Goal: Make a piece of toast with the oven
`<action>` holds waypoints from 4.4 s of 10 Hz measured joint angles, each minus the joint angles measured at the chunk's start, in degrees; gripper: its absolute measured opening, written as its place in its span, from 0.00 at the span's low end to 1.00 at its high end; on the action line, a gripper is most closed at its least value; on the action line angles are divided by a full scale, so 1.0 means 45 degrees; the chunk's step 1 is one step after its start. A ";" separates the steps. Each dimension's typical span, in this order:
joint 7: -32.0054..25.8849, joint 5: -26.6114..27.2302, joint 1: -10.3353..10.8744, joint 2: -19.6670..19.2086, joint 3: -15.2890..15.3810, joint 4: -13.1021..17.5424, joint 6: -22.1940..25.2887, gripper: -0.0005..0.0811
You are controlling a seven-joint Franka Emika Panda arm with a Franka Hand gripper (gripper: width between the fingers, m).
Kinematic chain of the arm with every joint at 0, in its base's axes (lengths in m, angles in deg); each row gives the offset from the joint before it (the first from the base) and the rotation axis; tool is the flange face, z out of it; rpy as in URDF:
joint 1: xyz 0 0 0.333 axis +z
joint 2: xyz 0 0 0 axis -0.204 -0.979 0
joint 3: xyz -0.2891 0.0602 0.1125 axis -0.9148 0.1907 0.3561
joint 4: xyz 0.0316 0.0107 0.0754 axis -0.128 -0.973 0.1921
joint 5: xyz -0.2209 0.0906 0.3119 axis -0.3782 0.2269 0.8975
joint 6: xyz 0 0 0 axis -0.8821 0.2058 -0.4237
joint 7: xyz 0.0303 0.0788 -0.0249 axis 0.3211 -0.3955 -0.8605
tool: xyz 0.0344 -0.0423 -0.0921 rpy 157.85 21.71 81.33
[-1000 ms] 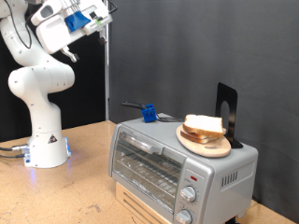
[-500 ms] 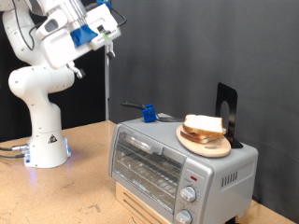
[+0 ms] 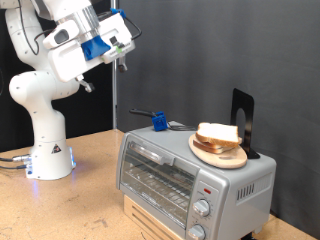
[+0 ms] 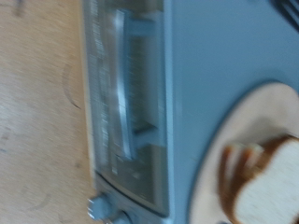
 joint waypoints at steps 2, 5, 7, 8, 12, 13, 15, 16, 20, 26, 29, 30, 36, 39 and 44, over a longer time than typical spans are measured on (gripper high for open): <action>-0.0047 0.0565 0.0180 -0.0022 0.0032 -0.0248 0.0067 0.84; -0.0095 0.0165 0.0365 -0.0575 0.0552 -0.0692 0.0284 0.84; -0.0500 0.0224 0.0458 -0.0810 0.0902 -0.1444 -0.1366 0.84; -0.0900 0.0298 0.0564 -0.0860 0.0950 -0.1839 -0.2103 0.84; -0.1709 0.0317 0.0635 -0.1154 0.0952 -0.2667 -0.3090 0.84; -0.1608 0.0266 0.0620 -0.1274 0.0994 -0.2794 -0.3283 0.84; -0.1214 -0.0044 0.0596 -0.1671 0.1270 -0.3142 -0.4056 0.84; -0.1093 -0.0194 0.0595 -0.1884 0.1382 -0.3320 -0.4422 0.84; -0.1115 -0.0336 0.0538 -0.2439 0.1473 -0.3911 -0.5503 0.84; -0.1075 -0.0602 0.0012 -0.3330 0.1386 -0.4102 -0.6504 0.84; -0.1254 -0.0829 -0.0299 -0.3748 0.1298 -0.4110 -0.6816 0.84; -0.1376 -0.1034 -0.0451 -0.3793 0.1216 -0.4125 -0.6919 0.84; -0.1749 -0.2014 -0.1326 -0.4315 0.0911 -0.4064 -0.7388 0.84; -0.1307 -0.3039 -0.1783 -0.4736 0.0895 -0.3878 -0.7447 0.84; -0.0732 -0.4614 -0.2011 -0.4956 0.0918 -0.3772 -0.7611 0.84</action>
